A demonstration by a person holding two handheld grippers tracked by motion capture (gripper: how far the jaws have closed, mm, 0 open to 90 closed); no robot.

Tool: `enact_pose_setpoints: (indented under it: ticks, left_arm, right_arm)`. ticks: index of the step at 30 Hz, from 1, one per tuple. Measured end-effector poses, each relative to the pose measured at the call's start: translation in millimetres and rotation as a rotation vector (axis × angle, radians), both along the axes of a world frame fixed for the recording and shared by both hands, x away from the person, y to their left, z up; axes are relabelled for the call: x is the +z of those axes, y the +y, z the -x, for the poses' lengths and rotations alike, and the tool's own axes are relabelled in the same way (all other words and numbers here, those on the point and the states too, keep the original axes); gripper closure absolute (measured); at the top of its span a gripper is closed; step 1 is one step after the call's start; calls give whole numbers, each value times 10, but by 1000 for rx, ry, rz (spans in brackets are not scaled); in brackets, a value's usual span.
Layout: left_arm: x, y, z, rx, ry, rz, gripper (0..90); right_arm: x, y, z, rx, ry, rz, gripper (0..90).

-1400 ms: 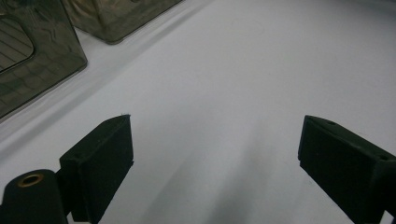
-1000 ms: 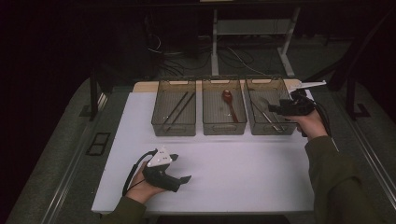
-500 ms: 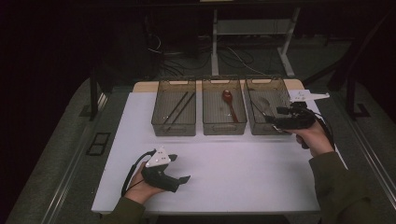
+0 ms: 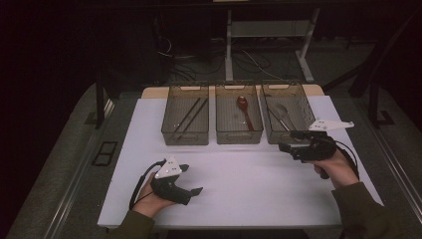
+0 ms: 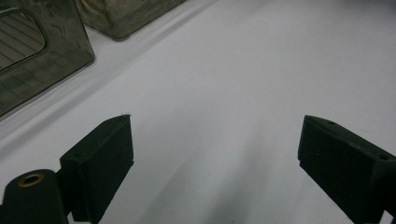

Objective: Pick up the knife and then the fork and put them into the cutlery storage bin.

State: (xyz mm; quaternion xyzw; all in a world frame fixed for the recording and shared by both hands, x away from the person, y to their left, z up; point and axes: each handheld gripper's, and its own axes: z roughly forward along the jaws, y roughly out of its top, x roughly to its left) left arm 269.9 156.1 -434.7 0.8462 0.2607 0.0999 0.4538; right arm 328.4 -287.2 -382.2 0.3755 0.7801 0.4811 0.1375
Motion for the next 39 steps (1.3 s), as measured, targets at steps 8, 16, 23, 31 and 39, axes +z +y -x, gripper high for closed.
enact_pose_setpoints:
  ticks: [8,16,23,31,39]
  left_arm:
    - [10,5,9,1,-6,2,98]
    - [10,1,10,0,-5,1,98]
    - [11,-1,10,1,-5,3,98]
    - [13,2,11,3,-4,7,97]
    - [21,1,10,1,-7,8,97]
  right_arm:
    - [-161,18,244,-10,-4,-7,231]
    - [-323,43,400,18,-12,9,203]
    - [-457,23,561,37,-7,6,199]
    - [-559,-32,667,49,-22,42,198]
    - [-583,-127,696,30,-12,35,196]
